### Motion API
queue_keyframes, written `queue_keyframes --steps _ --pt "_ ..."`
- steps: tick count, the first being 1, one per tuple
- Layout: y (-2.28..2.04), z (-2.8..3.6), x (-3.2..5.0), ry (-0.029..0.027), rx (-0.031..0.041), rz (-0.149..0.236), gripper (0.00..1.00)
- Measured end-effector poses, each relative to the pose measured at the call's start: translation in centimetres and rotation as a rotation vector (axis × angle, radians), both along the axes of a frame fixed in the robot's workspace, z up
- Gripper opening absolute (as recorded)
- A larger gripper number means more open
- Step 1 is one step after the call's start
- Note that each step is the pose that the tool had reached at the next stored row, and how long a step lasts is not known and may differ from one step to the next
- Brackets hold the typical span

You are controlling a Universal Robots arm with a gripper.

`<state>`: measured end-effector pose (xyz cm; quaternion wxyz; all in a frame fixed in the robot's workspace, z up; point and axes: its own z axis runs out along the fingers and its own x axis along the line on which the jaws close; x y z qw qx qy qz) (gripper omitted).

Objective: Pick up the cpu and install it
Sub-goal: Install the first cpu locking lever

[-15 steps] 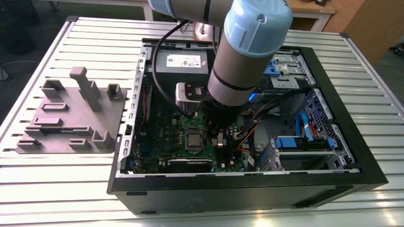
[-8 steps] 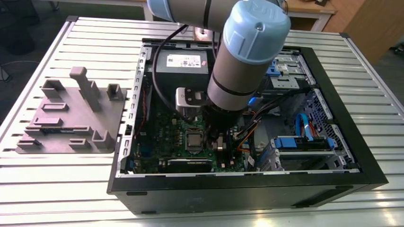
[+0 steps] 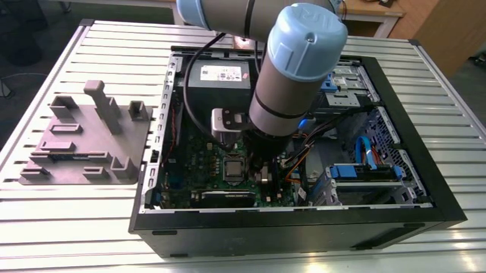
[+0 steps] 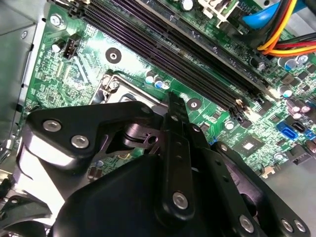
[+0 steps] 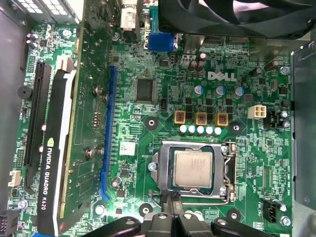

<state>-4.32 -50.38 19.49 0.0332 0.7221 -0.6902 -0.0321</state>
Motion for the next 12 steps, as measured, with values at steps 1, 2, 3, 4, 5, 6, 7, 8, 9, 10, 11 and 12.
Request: queue_keyframes --steps 1,2,3,4,5,6,7,8,9,10,11,12 --pt "-0.04 -0.01 0.0 0.0 0.0 0.0 0.1" --pt "-0.08 -0.02 0.0 0.0 -0.0001 0.0 0.1" --pt "-0.16 -0.03 0.01 0.0 0.0002 0.0 0.1" --pt "-0.25 -0.03 0.01 0.0 0.0014 0.0 0.1" --pt "-0.29 -0.04 0.0 0.0 0.0027 0.0 0.1" --pt "-0.3 -0.06 0.0 0.0001 0.0044 0.0 0.1" --pt "-0.3 -0.08 0.0 0.0001 0.0061 0.001 0.1" --pt "-0.3 -0.12 0.01 0.0 0.0078 0.001 0.1" --pt "-0.3 -0.15 0.01 0.0 0.0094 0.002 0.1" --pt "-0.3 -0.19 0.01 0.0 0.0109 0.003 0.1" --pt "-0.3 -0.23 0.0 -0.0001 0.0115 0.003 0.1" --pt "-0.3 -0.26 0.0 0.0 0.0116 0.003 0.1"
